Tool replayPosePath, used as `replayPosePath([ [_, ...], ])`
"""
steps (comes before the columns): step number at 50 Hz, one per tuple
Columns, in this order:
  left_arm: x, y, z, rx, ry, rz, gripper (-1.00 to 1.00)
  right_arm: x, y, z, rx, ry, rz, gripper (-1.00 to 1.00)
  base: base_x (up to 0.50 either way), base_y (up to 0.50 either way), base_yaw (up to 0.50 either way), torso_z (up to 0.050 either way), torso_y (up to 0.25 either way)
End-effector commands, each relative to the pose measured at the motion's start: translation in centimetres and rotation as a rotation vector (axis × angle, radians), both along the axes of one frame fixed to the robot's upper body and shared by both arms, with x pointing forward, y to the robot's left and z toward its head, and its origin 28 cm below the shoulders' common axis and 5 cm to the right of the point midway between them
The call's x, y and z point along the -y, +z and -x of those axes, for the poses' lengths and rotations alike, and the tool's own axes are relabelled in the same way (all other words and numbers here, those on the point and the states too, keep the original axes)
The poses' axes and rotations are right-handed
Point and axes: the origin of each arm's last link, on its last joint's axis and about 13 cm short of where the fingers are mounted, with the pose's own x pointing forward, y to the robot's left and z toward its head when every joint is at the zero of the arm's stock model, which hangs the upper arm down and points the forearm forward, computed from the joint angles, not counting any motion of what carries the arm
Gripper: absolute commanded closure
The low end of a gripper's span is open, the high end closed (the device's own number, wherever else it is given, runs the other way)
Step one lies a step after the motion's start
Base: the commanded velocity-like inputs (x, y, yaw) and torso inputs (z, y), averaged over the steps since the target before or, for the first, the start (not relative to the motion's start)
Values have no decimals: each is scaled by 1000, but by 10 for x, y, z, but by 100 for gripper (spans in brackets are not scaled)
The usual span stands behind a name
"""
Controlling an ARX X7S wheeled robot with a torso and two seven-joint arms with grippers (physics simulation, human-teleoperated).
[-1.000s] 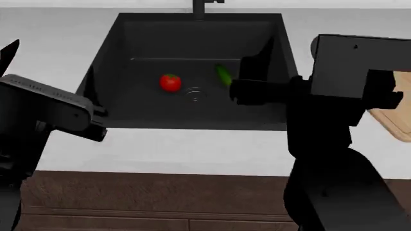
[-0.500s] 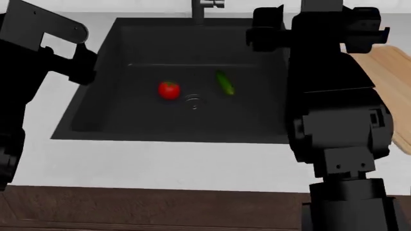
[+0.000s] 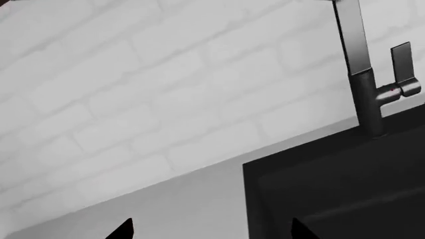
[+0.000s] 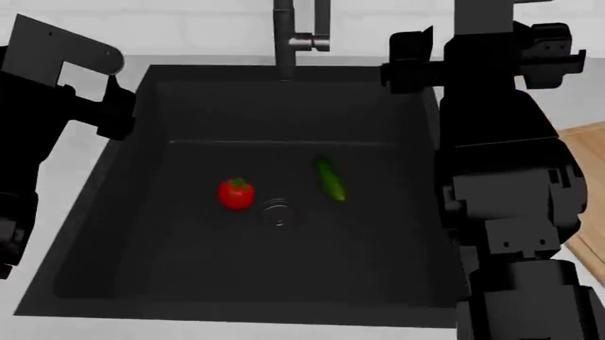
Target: Pick the vegetables from the sink and place them on the cutting board.
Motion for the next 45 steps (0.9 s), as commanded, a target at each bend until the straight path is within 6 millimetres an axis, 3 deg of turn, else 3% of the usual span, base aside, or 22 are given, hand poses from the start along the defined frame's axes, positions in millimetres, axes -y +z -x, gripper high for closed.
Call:
replayPosePath([
  [1, 6, -2, 0, -28, -19, 64, -100, -7, -1, 1, 10, 53, -11, -100, 500, 0, 0, 0, 0],
  [25, 6, -4, 2, 32, 25, 41, -100, -6, -2, 4, 15, 54, -21, -100, 500, -35, 0, 0, 1],
  [39, 2, -2, 10, 57, -1, 116, -100, -8, -6, 5, -33, 47, -32, -100, 499, -13, 0, 0, 2],
  [45, 0, -5, 12, 53, -13, 94, -100, -8, -5, 6, -15, 40, -35, -100, 0, 0, 0, 0, 0],
])
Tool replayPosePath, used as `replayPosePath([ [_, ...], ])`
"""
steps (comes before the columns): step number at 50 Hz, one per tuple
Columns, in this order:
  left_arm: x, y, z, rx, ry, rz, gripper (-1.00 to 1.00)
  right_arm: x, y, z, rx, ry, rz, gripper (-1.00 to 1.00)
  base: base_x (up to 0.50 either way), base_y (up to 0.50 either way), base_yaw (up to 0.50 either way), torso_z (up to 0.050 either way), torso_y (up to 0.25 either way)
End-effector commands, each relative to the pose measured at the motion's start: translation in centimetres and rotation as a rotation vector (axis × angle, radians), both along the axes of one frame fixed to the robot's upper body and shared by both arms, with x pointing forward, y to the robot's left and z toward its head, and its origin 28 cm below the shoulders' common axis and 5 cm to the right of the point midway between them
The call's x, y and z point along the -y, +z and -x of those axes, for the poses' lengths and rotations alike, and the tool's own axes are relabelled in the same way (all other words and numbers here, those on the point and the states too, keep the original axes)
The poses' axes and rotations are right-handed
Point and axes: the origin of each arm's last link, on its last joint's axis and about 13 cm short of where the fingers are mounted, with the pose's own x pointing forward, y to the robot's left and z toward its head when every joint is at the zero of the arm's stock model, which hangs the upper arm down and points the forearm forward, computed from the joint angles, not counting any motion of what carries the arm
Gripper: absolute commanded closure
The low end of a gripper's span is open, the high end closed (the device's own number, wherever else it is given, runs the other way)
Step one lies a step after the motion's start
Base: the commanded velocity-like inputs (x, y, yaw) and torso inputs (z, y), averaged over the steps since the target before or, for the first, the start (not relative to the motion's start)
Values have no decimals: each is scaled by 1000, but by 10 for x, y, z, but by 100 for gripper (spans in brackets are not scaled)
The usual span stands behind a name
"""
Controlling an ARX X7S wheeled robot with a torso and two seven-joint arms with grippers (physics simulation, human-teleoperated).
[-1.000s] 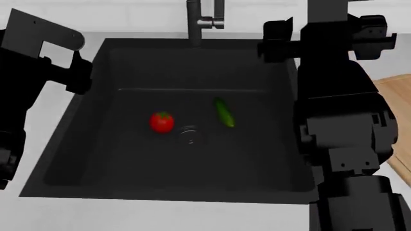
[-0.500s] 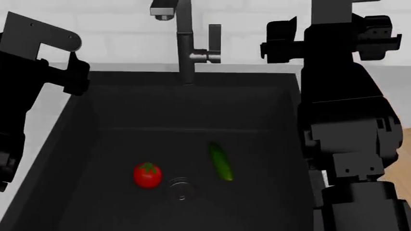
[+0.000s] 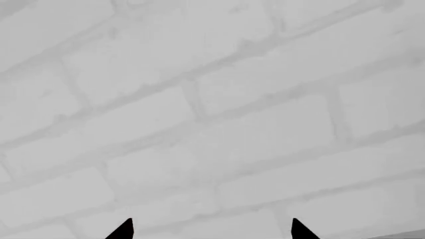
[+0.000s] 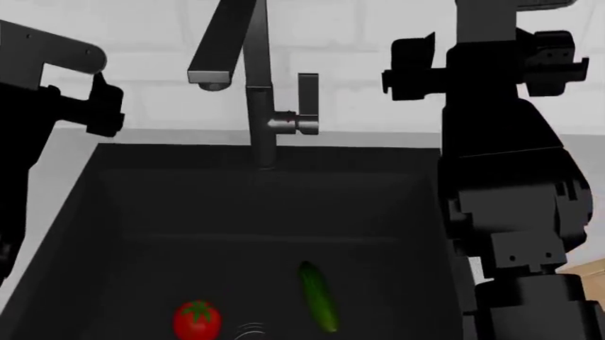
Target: Pick the vegetables from the sink and place them on the cutting board.
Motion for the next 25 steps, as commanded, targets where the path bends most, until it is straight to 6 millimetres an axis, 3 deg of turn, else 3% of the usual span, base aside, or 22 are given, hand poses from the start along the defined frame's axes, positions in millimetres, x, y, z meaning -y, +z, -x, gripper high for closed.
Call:
replayPosePath([
  [1, 4, -3, 4, -27, -49, 42, -100, -9, -1, 0, -11, 44, -32, -100, 0, 0, 0, 0, -129],
  [16, 2, -5, 5, -26, -53, 16, -100, -10, 2, -1, -14, 61, -35, -100, 0, 0, 0, 0, -250],
  [25, 3, -1, 9, -10, -79, -10, -100, -13, 24, 3, -3, 143, 35, -100, 0, 0, 0, 0, -244],
])
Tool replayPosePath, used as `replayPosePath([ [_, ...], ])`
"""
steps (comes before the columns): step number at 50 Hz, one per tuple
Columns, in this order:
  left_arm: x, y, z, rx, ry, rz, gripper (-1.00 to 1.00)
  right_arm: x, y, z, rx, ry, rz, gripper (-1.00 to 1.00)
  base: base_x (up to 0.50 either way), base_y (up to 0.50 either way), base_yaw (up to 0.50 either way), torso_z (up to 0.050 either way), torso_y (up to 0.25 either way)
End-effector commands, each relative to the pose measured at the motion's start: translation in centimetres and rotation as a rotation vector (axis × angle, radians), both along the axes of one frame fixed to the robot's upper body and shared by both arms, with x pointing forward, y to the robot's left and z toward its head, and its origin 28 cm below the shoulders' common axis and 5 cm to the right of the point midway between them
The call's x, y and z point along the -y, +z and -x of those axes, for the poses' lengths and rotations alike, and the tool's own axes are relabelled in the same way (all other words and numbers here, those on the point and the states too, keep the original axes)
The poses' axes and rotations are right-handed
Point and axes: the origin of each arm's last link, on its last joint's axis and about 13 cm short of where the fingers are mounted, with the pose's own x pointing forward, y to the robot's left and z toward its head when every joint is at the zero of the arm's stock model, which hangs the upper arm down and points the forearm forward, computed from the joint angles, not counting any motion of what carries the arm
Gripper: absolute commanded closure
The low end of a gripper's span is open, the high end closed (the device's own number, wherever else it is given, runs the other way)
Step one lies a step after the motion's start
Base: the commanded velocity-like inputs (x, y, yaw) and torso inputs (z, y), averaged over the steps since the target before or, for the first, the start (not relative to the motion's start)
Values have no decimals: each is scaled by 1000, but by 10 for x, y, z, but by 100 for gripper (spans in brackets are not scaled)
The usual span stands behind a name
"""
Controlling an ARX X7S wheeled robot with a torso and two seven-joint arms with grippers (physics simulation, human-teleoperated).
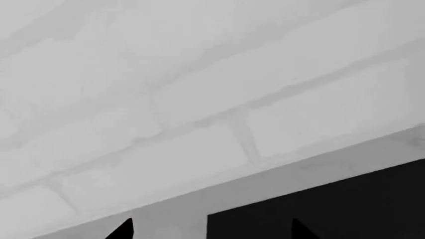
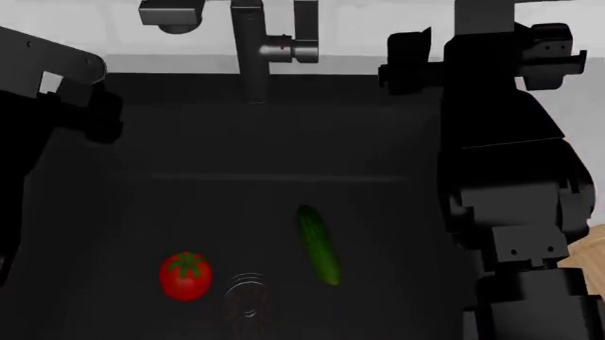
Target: Pick the vegetables from the sink and place them on the cutting board.
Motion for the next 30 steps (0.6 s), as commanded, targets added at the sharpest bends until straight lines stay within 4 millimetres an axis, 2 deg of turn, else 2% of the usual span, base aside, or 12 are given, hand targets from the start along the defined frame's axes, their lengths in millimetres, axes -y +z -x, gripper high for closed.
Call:
replayPosePath([
  [1, 6, 3, 4, 5, -76, 1, -100, -11, 20, 1, -25, 145, 30, -100, 0, 0, 0, 0, -59],
  [4, 4, 5, 6, -90, -190, -106, -100, -13, 41, 6, -109, 239, 47, -100, 0, 0, 0, 0, 0],
  [6, 3, 7, 10, -72, -244, -200, -100, -13, 49, 9, -142, 266, 105, -100, 0, 0, 0, 0, 0],
  [11, -6, 24, 14, -138, -335, -241, -100, -13, 70, 17, -270, 355, 168, -100, 0, 0, 0, 0, 0],
  [18, -13, 39, 22, -214, -438, -269, -100, -12, 80, 26, -352, 411, 185, -100, 0, 0, 0, 0, 0],
  [22, -14, 49, 30, -189, -526, -288, -100, -14, 90, 34, -383, 453, 198, -100, 0, 0, 0, 0, 0],
  [30, -12, 49, 39, -243, -617, -327, -100, -15, 107, 49, -415, 523, 229, -100, 0, 0, 0, 0, 0],
])
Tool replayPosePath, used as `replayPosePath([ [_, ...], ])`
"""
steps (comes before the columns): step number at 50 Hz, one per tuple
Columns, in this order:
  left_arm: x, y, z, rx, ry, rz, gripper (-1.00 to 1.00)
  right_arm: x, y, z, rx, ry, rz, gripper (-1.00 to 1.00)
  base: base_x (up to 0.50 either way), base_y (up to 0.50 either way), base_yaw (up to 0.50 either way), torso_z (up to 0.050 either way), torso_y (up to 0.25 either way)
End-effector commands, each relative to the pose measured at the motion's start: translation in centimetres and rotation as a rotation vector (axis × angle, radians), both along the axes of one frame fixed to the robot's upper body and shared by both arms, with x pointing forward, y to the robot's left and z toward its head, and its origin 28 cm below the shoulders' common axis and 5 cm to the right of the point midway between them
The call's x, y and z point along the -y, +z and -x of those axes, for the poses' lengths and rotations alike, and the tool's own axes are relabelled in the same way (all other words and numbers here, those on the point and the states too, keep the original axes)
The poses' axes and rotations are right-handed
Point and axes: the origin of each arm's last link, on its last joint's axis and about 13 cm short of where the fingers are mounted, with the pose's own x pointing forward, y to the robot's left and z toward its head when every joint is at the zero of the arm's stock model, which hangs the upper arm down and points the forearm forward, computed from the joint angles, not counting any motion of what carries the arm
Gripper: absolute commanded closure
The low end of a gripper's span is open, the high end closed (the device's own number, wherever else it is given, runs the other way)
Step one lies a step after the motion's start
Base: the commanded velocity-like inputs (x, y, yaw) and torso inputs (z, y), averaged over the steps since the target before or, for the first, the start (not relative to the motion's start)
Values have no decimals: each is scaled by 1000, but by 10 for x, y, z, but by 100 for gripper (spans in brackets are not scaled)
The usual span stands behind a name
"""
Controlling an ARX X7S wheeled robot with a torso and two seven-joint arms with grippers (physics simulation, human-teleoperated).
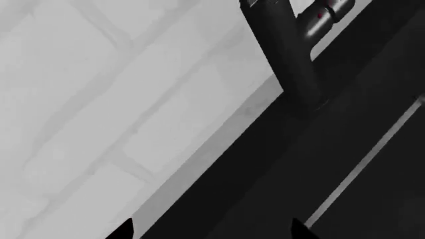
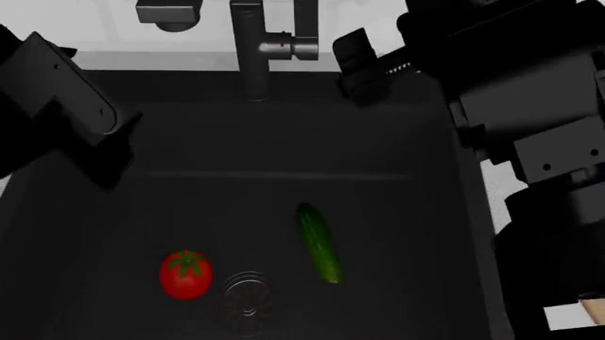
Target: Pick the vegetables from the sink and place them on the cutting board.
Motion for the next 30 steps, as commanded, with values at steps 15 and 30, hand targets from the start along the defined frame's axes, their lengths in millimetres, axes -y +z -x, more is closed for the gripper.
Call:
replayPosePath([
  [15, 12, -6, 28, -250, -329, -140, -100, -14, 31, 31, -200, 225, 39, -100, 0, 0, 0, 0, 0],
  [30, 24, -9, 29, -334, -456, -243, -100, -14, 20, 42, -294, 278, 87, -100, 0, 0, 0, 0, 0],
])
